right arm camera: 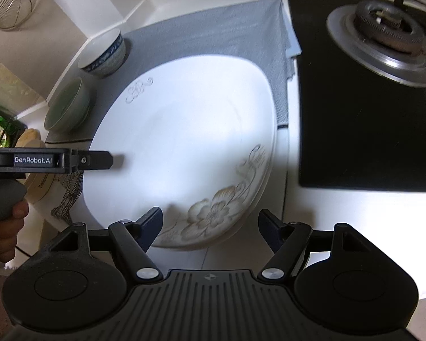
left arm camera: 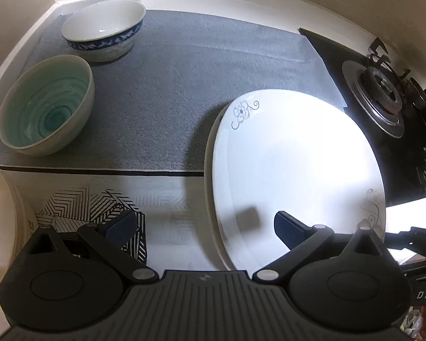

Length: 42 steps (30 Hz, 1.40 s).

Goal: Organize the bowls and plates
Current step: 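Close both grippers on the rim of the stacked plates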

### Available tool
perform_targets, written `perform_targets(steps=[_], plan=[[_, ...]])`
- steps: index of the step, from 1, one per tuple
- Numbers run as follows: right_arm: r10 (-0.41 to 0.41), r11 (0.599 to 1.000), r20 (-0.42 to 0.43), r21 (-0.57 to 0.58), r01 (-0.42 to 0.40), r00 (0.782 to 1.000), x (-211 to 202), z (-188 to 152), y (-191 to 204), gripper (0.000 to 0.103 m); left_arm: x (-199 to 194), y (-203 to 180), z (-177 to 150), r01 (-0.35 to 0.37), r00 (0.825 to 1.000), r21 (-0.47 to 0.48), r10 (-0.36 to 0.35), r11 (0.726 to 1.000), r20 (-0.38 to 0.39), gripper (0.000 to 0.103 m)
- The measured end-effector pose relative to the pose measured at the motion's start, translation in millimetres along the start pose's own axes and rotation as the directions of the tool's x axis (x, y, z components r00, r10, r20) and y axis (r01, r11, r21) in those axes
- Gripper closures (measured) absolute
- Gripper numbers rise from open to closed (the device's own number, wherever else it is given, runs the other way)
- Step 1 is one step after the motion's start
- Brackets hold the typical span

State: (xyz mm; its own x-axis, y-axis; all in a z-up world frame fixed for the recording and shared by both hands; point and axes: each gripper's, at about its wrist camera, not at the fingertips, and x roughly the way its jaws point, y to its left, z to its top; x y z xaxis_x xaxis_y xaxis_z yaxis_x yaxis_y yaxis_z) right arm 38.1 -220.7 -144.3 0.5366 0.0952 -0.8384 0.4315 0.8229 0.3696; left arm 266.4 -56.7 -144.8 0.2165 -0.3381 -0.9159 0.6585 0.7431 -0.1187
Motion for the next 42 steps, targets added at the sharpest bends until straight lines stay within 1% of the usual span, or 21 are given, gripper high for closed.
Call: perform_targets(steps=[2, 5, 7, 9, 11, 13, 14, 15, 16, 17, 19, 22, 26, 31, 34, 38, 42], plan=[[0.018, 1.000, -0.017, 0.017, -0.017, 1.000, 5, 0, -2, 0.026, 3, 1, 0, 0.017, 1.000, -0.003, -0.017, 1.000, -0.014, 0.000], [0.068, 0.996, -0.026, 0.067, -0.066, 0.997, 12, 0, -8, 0.025, 10, 3, 0, 0.062, 0.997, -0.018, -0.063, 0.998, -0.046, 0.000], [0.107, 0.991, -0.011, 0.088, -0.106, 0.994, 15, 2, -10, 0.022, 14, 4, 0, 0.094, 0.994, -0.024, -0.095, 0.995, -0.059, 0.000], [0.132, 0.985, -0.003, 0.111, -0.130, 0.991, 16, 4, -12, 0.023, 19, 4, 1, 0.122, 0.989, -0.038, -0.125, 0.992, -0.080, 0.000], [0.150, 0.979, 0.003, 0.141, -0.149, 0.989, 17, 5, -16, 0.023, 23, 6, 2, 0.173, 0.980, -0.058, -0.178, 0.983, -0.086, 0.001], [0.152, 0.973, 0.014, 0.175, -0.152, 0.988, 16, 5, -20, 0.033, 24, 6, 3, 0.218, 0.971, -0.072, -0.224, 0.973, -0.085, 0.008], [0.152, 0.969, 0.017, 0.193, -0.152, 0.988, 16, 5, -23, 0.035, 24, 5, 4, 0.246, 0.964, -0.071, -0.252, 0.967, -0.082, 0.021], [0.147, 0.967, 0.020, 0.207, -0.148, 0.989, 15, 5, -26, 0.045, 24, 4, 5, 0.264, 0.959, -0.071, -0.270, 0.962, -0.084, 0.028], [0.137, 0.967, 0.020, 0.216, -0.138, 0.990, 15, 5, -29, 0.055, 25, 1, 6, 0.247, 0.964, -0.068, -0.252, 0.967, -0.085, 0.028], [0.129, 0.965, 0.020, 0.226, -0.130, 0.991, 15, 5, -32, 0.058, 26, 0, 7, 0.234, 0.967, -0.063, -0.239, 0.970, -0.083, 0.030], [0.150, 0.956, 0.024, 0.253, -0.151, 0.988, 15, 4, -37, 0.061, 26, 0, 8, 0.229, 0.969, -0.065, -0.234, 0.971, -0.083, 0.032], [0.147, 0.958, 0.027, 0.245, -0.149, 0.989, 15, 5, -36, 0.061, 27, 2, 12, 0.230, 0.968, -0.075, -0.236, 0.970, -0.082, 0.033], [0.141, 0.962, 0.048, 0.230, -0.148, 0.989, 14, 13, -37, 0.061, 27, 2, 18, 0.222, 0.973, -0.068, -0.226, 0.973, -0.055, 0.035], [0.129, 0.969, 0.080, 0.203, -0.143, 0.988, 16, 35, -41, 0.061, 34, 0, 37, 0.211, 0.977, -0.056, -0.213, 0.976, -0.025, 0.035], [0.115, 0.974, 0.104, 0.183, -0.133, 0.988, 22, 53, -43, 0.061, 41, -1, 53, 0.200, 0.980, -0.058, -0.201, 0.978, -0.001, 0.035], [0.105, 0.977, 0.138, 0.171, -0.128, 0.985, 32, 80, -49, 0.061, 55, -2, 81, 0.204, 0.979, -0.080, -0.203, 0.976, 0.023, 0.035], [0.093, 0.979, 0.162, 0.167, -0.120, 0.982, 47, 109, -58, 0.061, 72, -6, 112, 0.194, 0.980, -0.080, -0.191, 0.978, 0.047, 0.035]])
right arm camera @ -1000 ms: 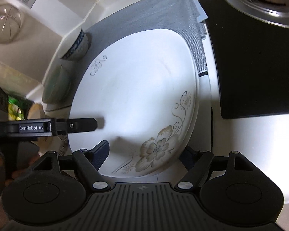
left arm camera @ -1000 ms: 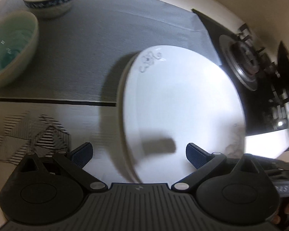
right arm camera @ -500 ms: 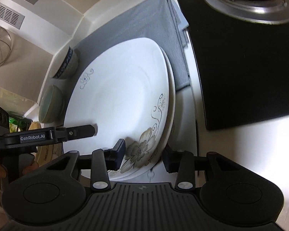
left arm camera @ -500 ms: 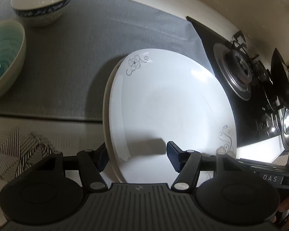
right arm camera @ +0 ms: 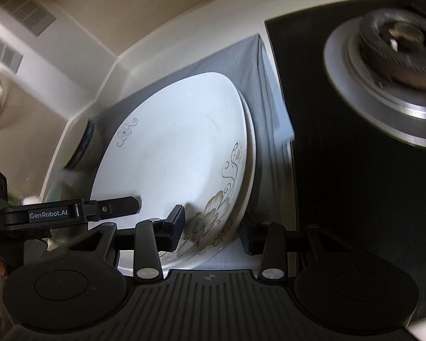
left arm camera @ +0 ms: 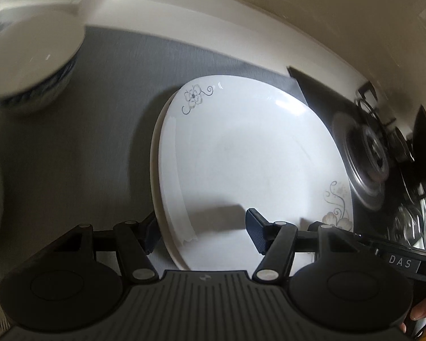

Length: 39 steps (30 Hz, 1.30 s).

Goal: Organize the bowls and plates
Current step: 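Close both grippers on the rim of the stacked plates, then open both grippers and move them to the white bowls by the cutting board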

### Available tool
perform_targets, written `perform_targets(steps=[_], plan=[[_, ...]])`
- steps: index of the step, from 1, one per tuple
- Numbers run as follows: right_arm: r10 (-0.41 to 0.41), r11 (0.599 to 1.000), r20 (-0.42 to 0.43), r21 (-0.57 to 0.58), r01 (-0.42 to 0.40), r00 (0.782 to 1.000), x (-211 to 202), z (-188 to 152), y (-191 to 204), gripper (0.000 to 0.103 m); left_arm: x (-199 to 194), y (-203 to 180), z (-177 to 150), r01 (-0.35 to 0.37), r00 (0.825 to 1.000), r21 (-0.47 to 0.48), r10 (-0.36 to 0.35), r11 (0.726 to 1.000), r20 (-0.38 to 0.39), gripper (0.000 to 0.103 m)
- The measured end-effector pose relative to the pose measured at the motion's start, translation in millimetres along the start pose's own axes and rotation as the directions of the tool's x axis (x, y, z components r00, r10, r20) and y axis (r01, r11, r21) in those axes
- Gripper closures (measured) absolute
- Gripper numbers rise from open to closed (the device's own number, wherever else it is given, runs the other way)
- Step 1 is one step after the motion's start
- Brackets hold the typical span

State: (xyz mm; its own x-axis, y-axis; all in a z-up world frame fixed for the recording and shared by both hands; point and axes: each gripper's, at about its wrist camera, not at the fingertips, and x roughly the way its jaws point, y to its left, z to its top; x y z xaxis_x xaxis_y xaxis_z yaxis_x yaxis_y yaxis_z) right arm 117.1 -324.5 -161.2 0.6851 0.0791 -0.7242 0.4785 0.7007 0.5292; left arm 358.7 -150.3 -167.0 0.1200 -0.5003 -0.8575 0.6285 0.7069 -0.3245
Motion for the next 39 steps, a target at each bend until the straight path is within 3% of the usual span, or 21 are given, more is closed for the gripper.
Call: perform_targets(steps=[11, 13, 14, 17, 19, 20, 24, 30, 34, 39], plan=[[-0.020, 1.000, 0.047, 0.018, 0.019, 0.999, 33, 55, -12, 0.060, 27, -10, 49, -0.031, 0.999, -0.023, 0.032, 0.999, 0.037, 0.035], [-0.023, 0.999, 0.034, 0.024, 0.022, 0.999, 36, 59, -12, 0.057, 23, -7, 47, -0.039, 0.999, -0.012, 0.040, 0.999, 0.038, 0.028], [-0.028, 0.999, 0.030, 0.016, 0.027, 0.999, 36, 58, -11, 0.056, 20, -9, 45, -0.050, 0.998, 0.002, 0.050, 0.999, 0.044, 0.015], [-0.035, 0.999, 0.033, -0.031, 0.036, 0.999, 28, 49, -2, 0.043, 6, -17, 34, -0.100, 0.991, 0.060, 0.094, 0.993, 0.094, 0.000], [-0.041, 0.998, 0.039, -0.054, 0.043, 0.998, 16, 40, 5, 0.027, -7, -19, 23, -0.125, 0.986, 0.081, 0.115, 0.989, 0.118, 0.000], [-0.054, 0.996, 0.044, -0.066, 0.057, 0.998, 10, 34, 9, 0.025, -15, -18, 17, -0.136, 0.984, 0.082, 0.125, 0.987, 0.125, 0.000], [-0.106, 0.978, 0.063, -0.174, 0.115, 0.992, -15, 8, 37, 0.022, -48, -16, -16, -0.174, 0.975, 0.092, 0.159, 0.980, 0.153, 0.000], [-0.101, 0.933, 0.058, -0.341, 0.115, 0.993, -30, -25, 86, 0.021, -86, -20, -56, -0.243, 0.958, 0.072, 0.228, 0.967, 0.172, 0.000], [-0.065, 0.918, 0.025, -0.391, 0.070, 0.998, -25, -35, 112, 0.021, -115, -8, -76, -0.315, 0.934, 0.050, 0.301, 0.948, 0.191, 0.000], [-0.014, 0.892, -0.016, -0.451, 0.005, 1.000, -16, -47, 145, 0.021, -146, 18, -94, -0.394, 0.906, -0.012, 0.391, 0.919, 0.160, 0.000]])
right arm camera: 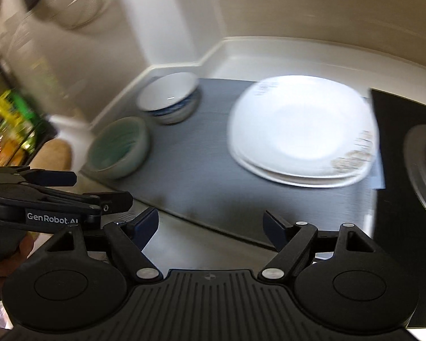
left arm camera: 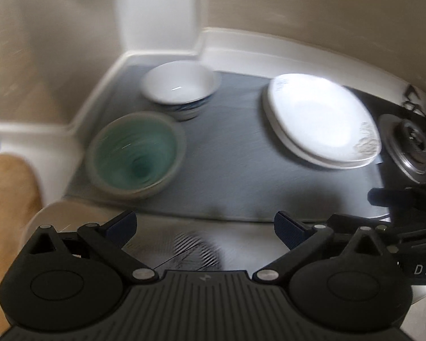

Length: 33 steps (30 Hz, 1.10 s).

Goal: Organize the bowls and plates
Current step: 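Open both grippers and move them to the white bowls by the cutting board, then close both grippers on the rim of the white bowl stack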

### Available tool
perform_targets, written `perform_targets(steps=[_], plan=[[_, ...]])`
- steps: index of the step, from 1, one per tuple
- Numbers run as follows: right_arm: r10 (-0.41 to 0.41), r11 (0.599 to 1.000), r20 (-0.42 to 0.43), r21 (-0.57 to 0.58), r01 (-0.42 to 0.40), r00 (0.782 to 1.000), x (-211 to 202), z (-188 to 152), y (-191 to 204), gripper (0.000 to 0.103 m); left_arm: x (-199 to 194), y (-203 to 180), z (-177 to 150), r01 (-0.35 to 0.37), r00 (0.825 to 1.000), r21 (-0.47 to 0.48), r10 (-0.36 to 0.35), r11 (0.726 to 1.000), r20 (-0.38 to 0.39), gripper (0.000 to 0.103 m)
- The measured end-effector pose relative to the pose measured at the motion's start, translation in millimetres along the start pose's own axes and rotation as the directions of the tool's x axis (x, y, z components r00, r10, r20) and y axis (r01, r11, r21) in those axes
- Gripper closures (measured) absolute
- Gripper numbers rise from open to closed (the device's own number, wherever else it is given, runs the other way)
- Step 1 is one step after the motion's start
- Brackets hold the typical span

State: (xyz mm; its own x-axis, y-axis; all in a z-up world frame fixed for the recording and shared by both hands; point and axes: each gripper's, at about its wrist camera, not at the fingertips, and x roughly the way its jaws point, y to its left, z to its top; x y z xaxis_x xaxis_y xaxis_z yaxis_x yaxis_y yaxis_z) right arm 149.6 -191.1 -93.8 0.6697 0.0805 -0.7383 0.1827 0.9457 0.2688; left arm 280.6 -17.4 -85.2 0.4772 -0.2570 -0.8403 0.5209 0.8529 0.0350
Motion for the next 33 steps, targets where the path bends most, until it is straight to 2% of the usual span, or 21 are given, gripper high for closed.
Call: perform_targets(steps=[8, 16, 23, 33], plan=[[0.072, 0.986, -0.029, -0.148, -0.076, 0.997, 10, 5, 64, 0.021, -27, 55, -26, -0.114, 0.993, -0.095, 0.112, 0.989, -0.029, 0.000], [0.124, 0.966, -0.062, -0.220, -0.135, 0.990, 34, 15, 117, 0.021, -39, 126, -54, -0.220, 0.975, -0.239, 0.205, 0.946, -0.087, 0.000], [0.142, 0.959, -0.105, -0.231, -0.163, 0.984, 59, 19, 148, 0.021, -27, 161, -58, -0.251, 0.966, -0.315, 0.217, 0.915, -0.141, 0.000], [0.110, 0.962, -0.165, -0.230, -0.147, 0.980, 95, 25, 174, 0.021, -6, 192, -59, -0.239, 0.965, -0.349, 0.182, 0.906, -0.187, 0.000]])
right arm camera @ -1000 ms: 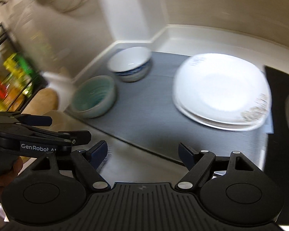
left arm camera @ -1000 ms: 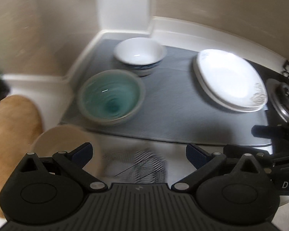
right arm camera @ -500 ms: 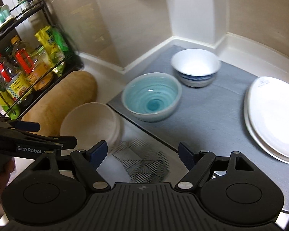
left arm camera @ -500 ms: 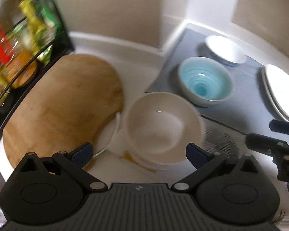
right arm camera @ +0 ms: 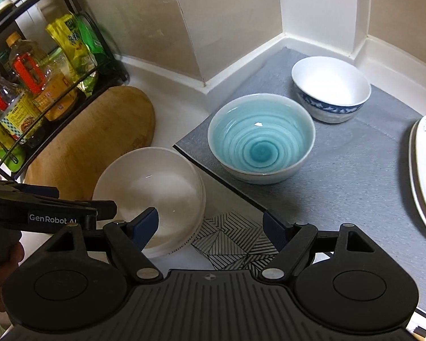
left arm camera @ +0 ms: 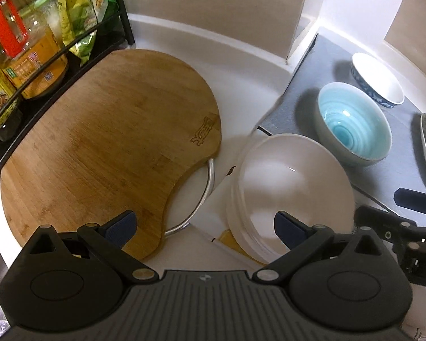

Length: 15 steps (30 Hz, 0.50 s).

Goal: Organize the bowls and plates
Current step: 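Close both grippers on the rim of the white bowl stack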

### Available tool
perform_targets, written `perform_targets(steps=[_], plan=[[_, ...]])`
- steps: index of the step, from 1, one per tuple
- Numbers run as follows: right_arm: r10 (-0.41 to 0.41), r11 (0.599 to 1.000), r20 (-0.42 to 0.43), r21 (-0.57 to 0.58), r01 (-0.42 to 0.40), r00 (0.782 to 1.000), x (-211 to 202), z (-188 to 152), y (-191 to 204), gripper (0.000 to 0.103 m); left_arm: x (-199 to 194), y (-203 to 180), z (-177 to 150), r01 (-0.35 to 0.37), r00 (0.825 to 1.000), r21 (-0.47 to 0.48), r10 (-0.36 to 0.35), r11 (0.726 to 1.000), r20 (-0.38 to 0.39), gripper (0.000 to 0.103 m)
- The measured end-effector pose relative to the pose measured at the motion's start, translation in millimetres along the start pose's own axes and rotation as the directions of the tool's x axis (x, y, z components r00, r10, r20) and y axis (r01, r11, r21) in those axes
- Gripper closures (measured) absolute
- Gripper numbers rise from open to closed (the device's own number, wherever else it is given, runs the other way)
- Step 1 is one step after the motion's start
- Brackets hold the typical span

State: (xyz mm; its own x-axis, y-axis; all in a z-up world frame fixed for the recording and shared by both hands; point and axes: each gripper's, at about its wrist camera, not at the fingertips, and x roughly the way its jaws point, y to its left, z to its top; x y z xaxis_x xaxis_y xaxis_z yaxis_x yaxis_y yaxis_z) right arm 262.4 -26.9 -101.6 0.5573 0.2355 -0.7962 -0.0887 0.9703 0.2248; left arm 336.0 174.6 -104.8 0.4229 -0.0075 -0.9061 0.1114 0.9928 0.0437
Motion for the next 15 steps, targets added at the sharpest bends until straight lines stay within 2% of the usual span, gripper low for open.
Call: perform_targets(steps=[12, 15], plan=[[-0.022, 0.999, -0.082, 0.042, 0.025, 0.996, 37, 6, 4, 0.021, 33, 2, 10, 0.038, 0.998, 0.031, -0.037, 0.999, -0.055, 0.001], [-0.026, 0.999, -0.095, 0.039, 0.030, 0.995, 42, 6, 5, 0.025, 38, 1, 12, 0.040, 0.998, 0.031, -0.038, 0.999, -0.052, 0.003]])
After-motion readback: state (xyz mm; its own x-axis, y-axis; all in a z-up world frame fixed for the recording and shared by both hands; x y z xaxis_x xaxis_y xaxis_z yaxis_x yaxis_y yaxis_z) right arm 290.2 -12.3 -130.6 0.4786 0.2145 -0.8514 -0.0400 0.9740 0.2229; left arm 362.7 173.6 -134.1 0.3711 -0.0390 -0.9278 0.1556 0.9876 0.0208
